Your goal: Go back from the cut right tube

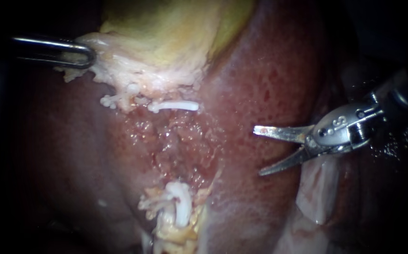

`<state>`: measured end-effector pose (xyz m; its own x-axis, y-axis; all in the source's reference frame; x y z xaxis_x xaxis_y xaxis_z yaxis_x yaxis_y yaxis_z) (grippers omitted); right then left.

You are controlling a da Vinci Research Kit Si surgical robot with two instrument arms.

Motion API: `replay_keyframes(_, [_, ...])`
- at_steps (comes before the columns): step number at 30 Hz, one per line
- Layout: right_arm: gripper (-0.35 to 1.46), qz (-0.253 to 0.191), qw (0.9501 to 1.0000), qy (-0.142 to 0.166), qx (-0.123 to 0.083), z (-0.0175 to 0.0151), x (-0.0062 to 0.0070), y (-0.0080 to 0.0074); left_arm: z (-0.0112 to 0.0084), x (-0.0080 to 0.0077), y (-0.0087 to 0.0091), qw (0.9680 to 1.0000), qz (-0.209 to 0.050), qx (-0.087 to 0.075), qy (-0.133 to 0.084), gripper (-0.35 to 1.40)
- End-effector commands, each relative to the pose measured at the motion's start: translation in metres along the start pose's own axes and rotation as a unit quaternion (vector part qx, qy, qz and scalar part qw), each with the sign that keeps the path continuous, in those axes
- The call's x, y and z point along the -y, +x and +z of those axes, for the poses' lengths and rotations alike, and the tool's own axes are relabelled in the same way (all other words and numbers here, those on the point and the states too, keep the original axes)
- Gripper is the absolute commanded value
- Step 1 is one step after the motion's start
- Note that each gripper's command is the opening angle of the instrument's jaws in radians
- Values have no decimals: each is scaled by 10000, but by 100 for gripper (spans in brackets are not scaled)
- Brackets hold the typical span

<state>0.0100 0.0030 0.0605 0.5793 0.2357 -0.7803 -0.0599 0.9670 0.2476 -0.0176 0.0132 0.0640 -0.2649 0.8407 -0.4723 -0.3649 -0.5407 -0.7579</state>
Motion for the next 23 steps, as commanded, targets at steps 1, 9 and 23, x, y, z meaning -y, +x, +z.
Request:
replay_keyframes(1, [143, -3, 10000, 6, -6, -1, 0, 0, 5, 0, -3, 10000, 20, 5, 6, -35])
replay_keyframes(9, [143, -4, 10000, 8, -6, -2, 0, -1, 42, 1, -24, 9999, 51, 32, -126, -35])
replay_keyframes(23, [143, -4, 10000, 8, -6, -3, 0, -2, 48, 2, -26, 9998, 81, 47, -164, -35])
